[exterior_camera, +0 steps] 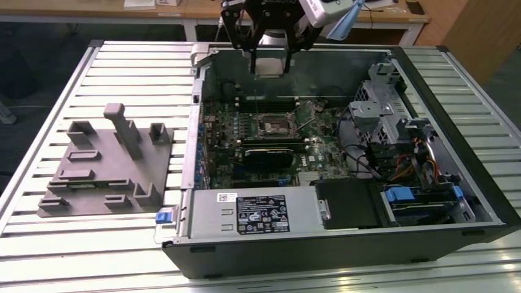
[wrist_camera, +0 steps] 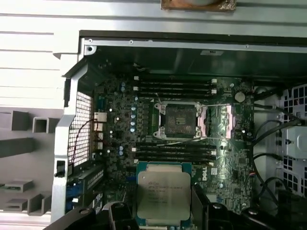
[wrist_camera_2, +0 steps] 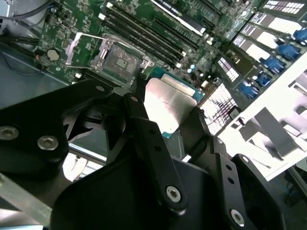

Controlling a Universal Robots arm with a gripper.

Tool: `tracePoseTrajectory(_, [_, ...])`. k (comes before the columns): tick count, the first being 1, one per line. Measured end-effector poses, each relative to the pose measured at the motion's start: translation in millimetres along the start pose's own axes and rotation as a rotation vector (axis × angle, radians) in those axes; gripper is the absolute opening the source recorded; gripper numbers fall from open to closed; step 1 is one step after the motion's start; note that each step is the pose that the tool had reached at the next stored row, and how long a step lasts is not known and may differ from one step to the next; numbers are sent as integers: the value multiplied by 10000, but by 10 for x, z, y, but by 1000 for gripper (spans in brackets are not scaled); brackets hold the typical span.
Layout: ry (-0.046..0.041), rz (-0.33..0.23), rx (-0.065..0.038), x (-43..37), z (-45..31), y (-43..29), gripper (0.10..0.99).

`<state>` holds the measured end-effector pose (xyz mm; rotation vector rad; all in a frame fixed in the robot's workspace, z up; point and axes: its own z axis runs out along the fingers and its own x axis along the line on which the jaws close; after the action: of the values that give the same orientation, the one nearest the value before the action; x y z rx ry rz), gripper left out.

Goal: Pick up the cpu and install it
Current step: 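Pick up the cpu and move it towards the insertion slot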

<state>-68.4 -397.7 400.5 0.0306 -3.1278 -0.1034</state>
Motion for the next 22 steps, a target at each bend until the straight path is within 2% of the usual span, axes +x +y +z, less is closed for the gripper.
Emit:
tracePoseTrajectory(5, [1,-1,0,-43,12,64,541])
tracePoseTrajectory(22, [0,0,-3,-233,24,176,541])
